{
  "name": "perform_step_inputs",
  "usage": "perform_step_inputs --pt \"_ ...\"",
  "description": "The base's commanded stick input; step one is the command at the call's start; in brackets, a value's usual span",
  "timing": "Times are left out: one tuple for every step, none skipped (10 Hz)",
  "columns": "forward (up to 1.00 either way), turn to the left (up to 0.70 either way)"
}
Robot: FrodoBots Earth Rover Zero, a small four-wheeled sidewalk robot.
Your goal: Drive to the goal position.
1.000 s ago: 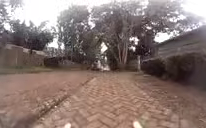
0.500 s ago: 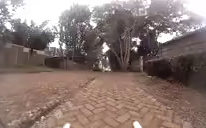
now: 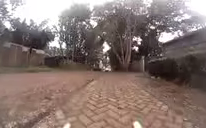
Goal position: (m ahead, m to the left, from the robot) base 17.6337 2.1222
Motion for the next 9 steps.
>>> perform_step_inputs --pt "0.7 0.0" --pt "0.7 0.01" --pt "0.7 0.05" --pt "0.7 0.09" --pt "0.7 0.07" --pt "0.7 0.04" --pt "0.7 -0.09" --pt "0.7 -0.25" --pt "0.7 -0.35"
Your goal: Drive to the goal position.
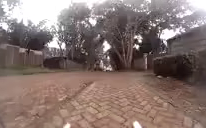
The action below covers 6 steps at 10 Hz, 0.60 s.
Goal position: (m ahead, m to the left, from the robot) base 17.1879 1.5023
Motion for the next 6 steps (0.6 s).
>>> perform_step_inputs --pt "0.7 -0.35" --pt "0.7 0.1" --pt "0.7 0.12" --pt "0.7 0.14" --pt "0.7 0.1" --pt "0.7 0.07"
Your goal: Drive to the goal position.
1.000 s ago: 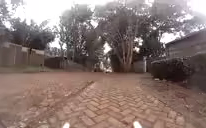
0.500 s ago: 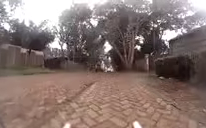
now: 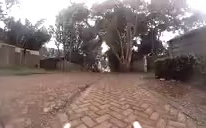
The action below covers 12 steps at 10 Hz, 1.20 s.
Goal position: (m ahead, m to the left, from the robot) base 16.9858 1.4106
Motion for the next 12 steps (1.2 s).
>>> perform_step_inputs --pt "0.7 0.08" --pt "0.7 0.04" --pt "0.7 0.0" --pt "0.7 0.06" --pt "0.7 0.11" --pt "0.7 -0.35" --pt "0.7 -0.35" --pt "0.7 0.07" --pt "0.7 0.06" --pt "0.7 0.06" --pt "0.7 0.04" --pt "0.7 0.02"
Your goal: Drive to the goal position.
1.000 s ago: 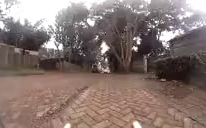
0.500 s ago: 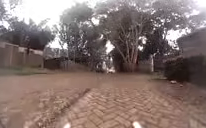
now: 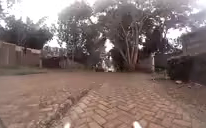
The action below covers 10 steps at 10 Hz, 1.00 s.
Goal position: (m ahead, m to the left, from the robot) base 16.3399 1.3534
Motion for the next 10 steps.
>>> perform_step_inputs --pt "0.7 0.02" --pt "0.7 0.02" --pt "0.7 -0.04" --pt "0.7 -0.21" --pt "0.7 -0.35" --pt "0.7 -0.35" --pt "0.7 -0.35" --pt "0.7 -0.35" --pt "0.7 -0.35" --pt "0.7 -0.35"
